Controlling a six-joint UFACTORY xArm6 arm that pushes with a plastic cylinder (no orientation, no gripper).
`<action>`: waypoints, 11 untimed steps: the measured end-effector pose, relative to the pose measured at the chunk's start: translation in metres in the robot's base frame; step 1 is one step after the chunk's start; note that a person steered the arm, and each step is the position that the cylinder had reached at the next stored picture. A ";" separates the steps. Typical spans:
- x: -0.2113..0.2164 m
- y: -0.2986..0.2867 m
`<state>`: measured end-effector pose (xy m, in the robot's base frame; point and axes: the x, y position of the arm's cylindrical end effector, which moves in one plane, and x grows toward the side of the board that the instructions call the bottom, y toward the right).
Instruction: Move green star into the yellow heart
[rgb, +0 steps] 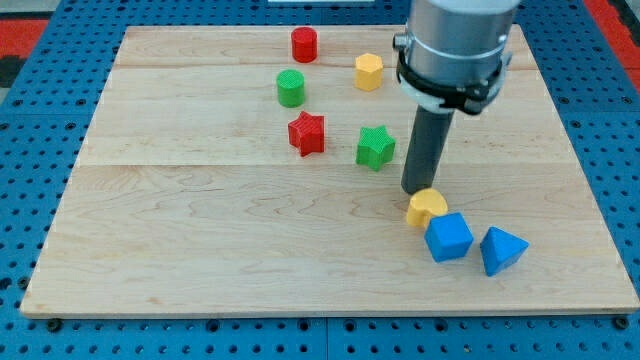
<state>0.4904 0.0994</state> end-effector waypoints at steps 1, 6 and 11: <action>-0.030 0.001; -0.044 -0.062; 0.039 -0.116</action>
